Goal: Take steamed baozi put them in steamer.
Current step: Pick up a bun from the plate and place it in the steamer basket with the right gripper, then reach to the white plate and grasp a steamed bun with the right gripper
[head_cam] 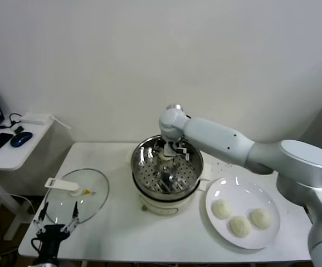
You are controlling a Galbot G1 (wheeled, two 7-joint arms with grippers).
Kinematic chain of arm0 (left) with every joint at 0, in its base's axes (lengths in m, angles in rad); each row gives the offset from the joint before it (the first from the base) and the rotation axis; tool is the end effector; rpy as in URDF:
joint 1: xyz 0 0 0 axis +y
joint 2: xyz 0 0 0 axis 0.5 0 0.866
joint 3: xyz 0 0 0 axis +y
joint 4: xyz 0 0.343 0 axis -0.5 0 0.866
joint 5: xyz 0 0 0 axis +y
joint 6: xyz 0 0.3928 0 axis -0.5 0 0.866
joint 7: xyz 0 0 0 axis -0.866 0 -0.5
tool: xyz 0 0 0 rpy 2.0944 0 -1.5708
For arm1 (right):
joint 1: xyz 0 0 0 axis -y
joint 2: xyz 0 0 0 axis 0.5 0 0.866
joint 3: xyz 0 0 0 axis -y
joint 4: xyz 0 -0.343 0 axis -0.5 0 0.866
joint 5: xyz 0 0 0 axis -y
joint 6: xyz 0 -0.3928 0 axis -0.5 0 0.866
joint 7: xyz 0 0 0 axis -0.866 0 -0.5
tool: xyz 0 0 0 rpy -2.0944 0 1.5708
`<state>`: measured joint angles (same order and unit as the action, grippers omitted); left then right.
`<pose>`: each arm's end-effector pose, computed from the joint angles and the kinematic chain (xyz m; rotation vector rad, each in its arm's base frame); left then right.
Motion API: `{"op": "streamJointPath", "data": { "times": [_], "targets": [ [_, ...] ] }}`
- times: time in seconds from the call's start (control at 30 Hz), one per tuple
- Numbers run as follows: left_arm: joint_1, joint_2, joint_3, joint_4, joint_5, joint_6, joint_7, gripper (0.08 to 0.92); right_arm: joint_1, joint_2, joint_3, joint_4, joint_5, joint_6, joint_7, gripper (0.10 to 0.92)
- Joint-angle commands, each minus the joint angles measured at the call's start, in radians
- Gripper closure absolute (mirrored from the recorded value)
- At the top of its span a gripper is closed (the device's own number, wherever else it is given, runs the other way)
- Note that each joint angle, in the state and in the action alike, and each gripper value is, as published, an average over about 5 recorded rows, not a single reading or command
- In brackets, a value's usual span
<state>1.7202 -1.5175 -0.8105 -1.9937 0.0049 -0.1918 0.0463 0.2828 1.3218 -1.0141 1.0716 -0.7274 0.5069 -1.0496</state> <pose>0.1588 0.1109 -0.3519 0.2316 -3.0589 -0.3354 0.5850 0.2032 -0.1319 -1.7407 0.2060 -2.6033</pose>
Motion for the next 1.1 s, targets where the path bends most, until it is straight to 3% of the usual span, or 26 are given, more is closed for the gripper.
{"op": "streamJointPath", "data": {
  "times": [0.03, 0.13, 0.33, 0.47, 0.87, 0.97, 1.1],
  "targets": [
    [0.001, 0.0, 0.0, 0.001, -0.001, -0.002, 0.0, 0.177, -0.017, 0.009, 0.019, -0.016, -0.027, 0.02, 0.01, 0.307],
    [0.001, -0.001, 0.002, 0.004, -0.002, -0.004, 0.0, 0.177, -0.006, 0.005, 0.027, -0.008, -0.024, 0.037, 0.007, 0.227],
    [-0.002, -0.002, 0.002, 0.002, -0.005, -0.004, -0.001, 0.177, 0.09, -0.041, 0.008, 0.057, 0.067, 0.042, -0.034, 0.203],
    [-0.003, -0.003, 0.001, 0.0, -0.007, -0.003, -0.001, 0.177, 0.216, -0.135, -0.08, 0.154, 0.309, -0.02, -0.097, 0.202],
    [-0.023, -0.001, 0.007, 0.013, -0.007, 0.005, 0.001, 0.177, 0.6, -0.488, -0.485, 0.341, 1.218, -0.526, -0.126, 0.203],
    [-0.021, 0.002, 0.007, 0.011, -0.008, 0.003, 0.0, 0.177, 0.6, -0.574, -0.521, 0.328, 1.295, -0.591, -0.117, 0.203],
    [-0.016, 0.005, 0.009, 0.01, -0.012, 0.002, 0.0, 0.177, 0.562, -0.672, -0.531, 0.3, 1.292, -0.628, -0.112, 0.203]
  ]
}}
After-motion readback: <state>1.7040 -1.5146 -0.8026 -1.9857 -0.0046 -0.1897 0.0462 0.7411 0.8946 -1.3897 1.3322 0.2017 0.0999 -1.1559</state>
